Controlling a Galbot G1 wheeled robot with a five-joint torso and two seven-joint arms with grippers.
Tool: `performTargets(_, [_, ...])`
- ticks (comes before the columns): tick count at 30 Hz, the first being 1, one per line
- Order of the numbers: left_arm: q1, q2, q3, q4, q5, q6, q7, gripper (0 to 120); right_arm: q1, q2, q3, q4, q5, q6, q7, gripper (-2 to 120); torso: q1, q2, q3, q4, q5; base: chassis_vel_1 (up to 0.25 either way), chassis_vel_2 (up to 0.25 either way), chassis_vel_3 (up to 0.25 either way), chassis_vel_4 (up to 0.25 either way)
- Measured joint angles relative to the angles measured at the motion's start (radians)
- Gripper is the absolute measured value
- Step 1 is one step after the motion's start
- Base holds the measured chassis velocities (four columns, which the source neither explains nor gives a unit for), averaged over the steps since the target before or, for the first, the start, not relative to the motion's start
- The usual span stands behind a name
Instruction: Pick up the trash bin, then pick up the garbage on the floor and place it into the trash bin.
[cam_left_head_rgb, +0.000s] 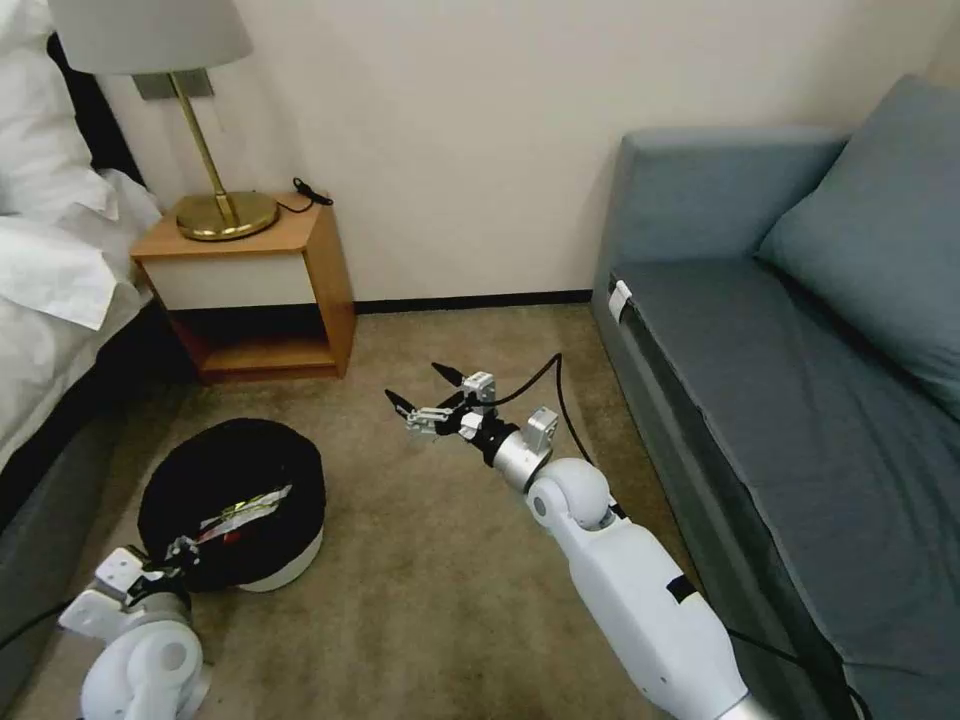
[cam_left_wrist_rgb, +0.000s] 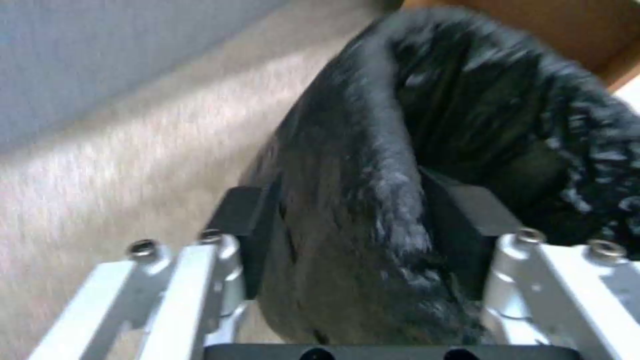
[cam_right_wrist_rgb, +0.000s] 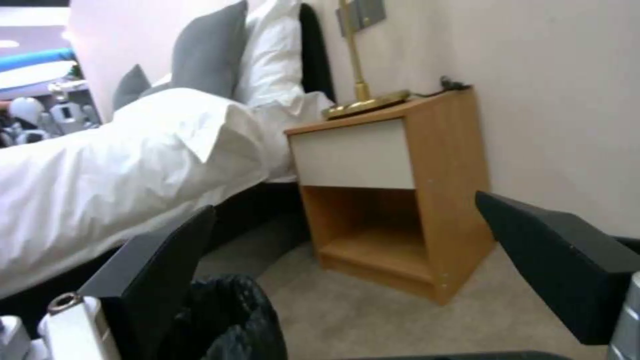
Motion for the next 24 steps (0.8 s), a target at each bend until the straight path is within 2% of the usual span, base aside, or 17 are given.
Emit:
performTargets(1, [0.000,0.000,0.000,0.000,0.000,0.000,0.000,56,0.000,0.000,0.000,0.000,0.000,0.000,0.000,100,0.000,0.000,0.000,0.0000,0.0000,0.000,0.000,0.000,0.000])
performTargets(3, [0.009,0.001,-0.002,-0.014,0.065,-0.010,0.020,65,-0.007,-0.011,0.009,0.004,0.000,0.012,0.008,100,0.000,0.000,0.000,0.0000,0.0000,0.000,0.000,0.000,0.000])
performTargets(6, [0.034,-0.003,-0.002,-0.045,0.229,-0.056,0.071,78,-0.032,-0.025,0.031,0.018,0.004,0.037,0.049,100,0.000,0.000,0.000,0.0000,0.0001,0.000,0.000,0.000,0.000])
performTargets(7, [0.034,-0.003,-0.002,-0.045,0.229,-0.056,0.071,78,-0.032,-0.025,0.031,0.018,0.004,0.037,0.049,100,0.000,0.000,0.000,0.0000,0.0001,0.000,0.000,0.000,0.000])
performTargets(10, [0.064,-0.012,0.003,-0.072,0.399,-0.103,0.118,93,-0.060,-0.030,0.051,0.039,0.005,0.053,0.088,100,0.000,0.000,0.000,-0.0001,0.0000,0.000,0.000,0.000,0.000])
performTargets(12, [0.069,-0.013,0.004,-0.077,0.432,-0.113,0.127,94,-0.065,-0.031,0.055,0.045,0.005,0.055,0.095,100,0.000,0.000,0.000,0.0000,0.0000,0.000,0.000,0.000,0.000])
performTargets(13, [0.087,-0.013,0.010,-0.097,0.528,-0.142,0.154,98,-0.079,-0.032,0.063,0.058,0.004,0.058,0.112,100,0.000,0.000,0.000,0.0000,0.0001,0.000,0.000,0.000,0.000])
performTargets(16, [0.112,-0.004,0.027,-0.139,0.688,-0.194,0.194,100,-0.111,-0.027,0.082,0.085,-0.012,0.057,0.149,100,0.000,0.000,0.000,0.0001,0.0001,0.000,0.000,0.000,0.000])
performTargets(17, [0.112,-0.004,0.027,-0.139,0.688,-0.194,0.194,100,-0.111,-0.027,0.082,0.085,-0.012,0.057,0.149,100,0.000,0.000,0.000,0.0001,0.0001,0.000,0.000,0.000,0.000])
performTargets(20, [0.112,0.017,0.051,-0.166,0.785,-0.235,0.215,100,-0.165,-0.007,0.106,0.115,-0.056,0.052,0.196,100,0.000,0.000,0.000,-0.0001,0.0002,0.000,0.000,0.000,0.000])
performTargets(21, [0.112,0.017,0.051,-0.166,0.785,-0.235,0.215,100,-0.165,-0.007,0.106,0.115,-0.056,0.052,0.196,100,0.000,0.000,0.000,-0.0001,0.0002,0.000,0.000,0.000,0.000])
performTargets(24, [0.117,0.031,0.062,-0.164,0.832,-0.286,0.235,100,-0.214,-0.012,0.115,0.130,-0.117,0.054,0.232,100,0.000,0.000,0.000,-0.0003,0.0001,0.000,0.000,0.000,0.000])
